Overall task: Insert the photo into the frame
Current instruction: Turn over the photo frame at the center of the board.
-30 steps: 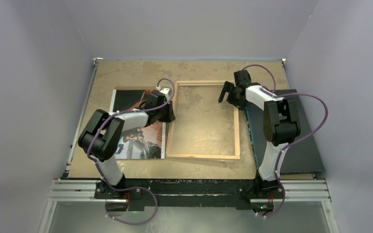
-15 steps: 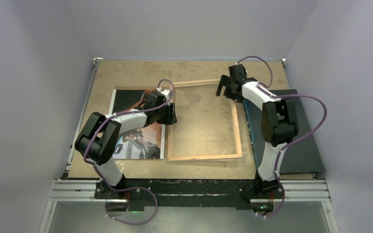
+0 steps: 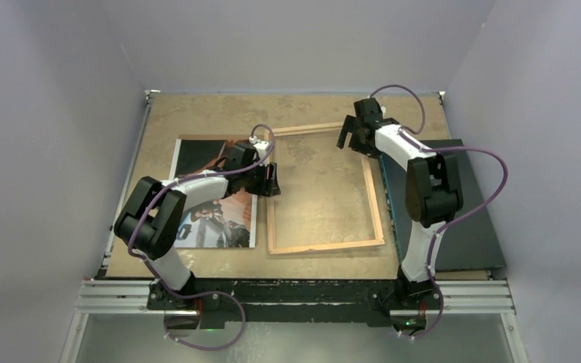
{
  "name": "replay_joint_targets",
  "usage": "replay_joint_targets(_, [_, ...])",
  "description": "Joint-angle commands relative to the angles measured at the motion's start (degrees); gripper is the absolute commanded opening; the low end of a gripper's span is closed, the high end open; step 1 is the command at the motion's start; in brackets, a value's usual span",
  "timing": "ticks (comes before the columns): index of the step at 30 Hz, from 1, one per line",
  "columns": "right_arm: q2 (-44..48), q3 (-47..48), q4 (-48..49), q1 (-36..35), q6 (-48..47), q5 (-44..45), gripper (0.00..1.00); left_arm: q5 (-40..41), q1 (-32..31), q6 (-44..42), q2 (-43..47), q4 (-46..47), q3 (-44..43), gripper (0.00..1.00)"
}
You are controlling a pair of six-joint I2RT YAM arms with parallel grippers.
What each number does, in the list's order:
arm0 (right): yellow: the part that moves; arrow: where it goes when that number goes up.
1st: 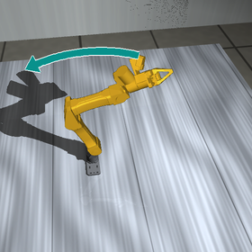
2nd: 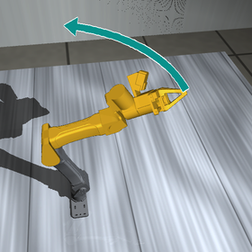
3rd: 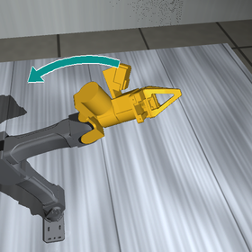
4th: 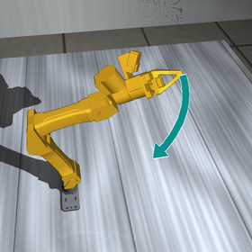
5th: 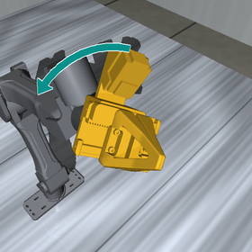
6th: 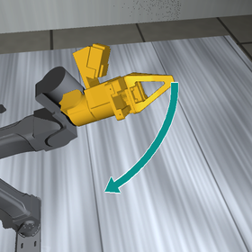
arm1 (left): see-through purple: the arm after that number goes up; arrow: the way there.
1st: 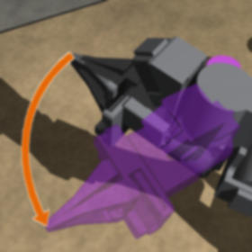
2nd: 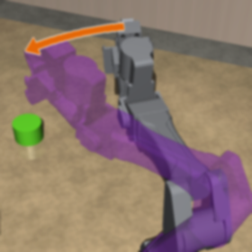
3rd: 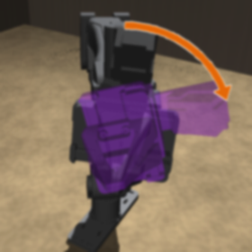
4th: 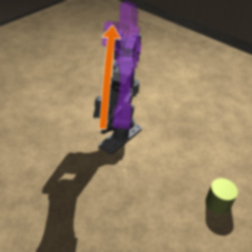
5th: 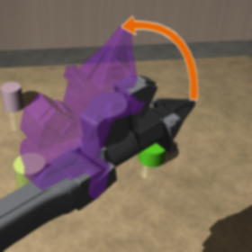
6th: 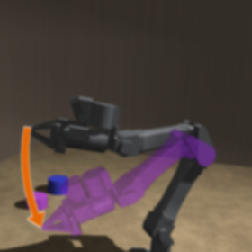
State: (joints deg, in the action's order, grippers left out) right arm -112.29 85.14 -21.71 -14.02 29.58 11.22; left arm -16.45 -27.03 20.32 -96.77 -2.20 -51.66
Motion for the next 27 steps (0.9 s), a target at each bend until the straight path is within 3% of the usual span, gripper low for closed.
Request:
replay_joint_targets(1, [0.8,-2.8,1.2,-0.6,1.8,-3.1,0.99,1.0,-0.3,-3.8,2.0,5.2,0.5,0.51])
replay_joint_targets(6, [-0.8,-2.8,2.3,-0.6,1.4,-6.2,0.99,3.3,-0.1,-4.9,1.3,5.1,1.2,0.49])
replay_joint_targets(11, [0.7,-1.7,0.9,-0.6,1.2,-2.8,0.99,0.8,0.1,-5.2,1.5,4.7,1.2,0.51])
replay_joint_targets(15, [2.9,1.5,-1.5,-0.6,1.7,4.5,0.99,-3.8,0.5,-4.7,1.1,3.0,-0.4,0.55])
replay_joint_targets(18, [5.9,2.8,-2.2,-0.9,2.2,8.5,0.99,-11.7,3.5,-1.0,0.9,1.4,-2.6,0.61])
replay_joint_targets(19, [7.0,3.1,-2.4,-1.3,2.4,9.8,0.99,-13.6,4.6,-0.2,1.5,-0.2,-3.5,0.66])
replay_joint_targets(23, [11.8,3.1,-0.6,-6.8,1.7,13.3,0.99,-18.3,10.3,-1.9,6.0,-7.3,-10.3,0.74])
replay_joint_targets(27, [14.1,4.3,-0.7,-16.3,2.8,16.2,0.99,-16.2,18.0,-11.9,9.5,-23.6,-22.6,0.78])
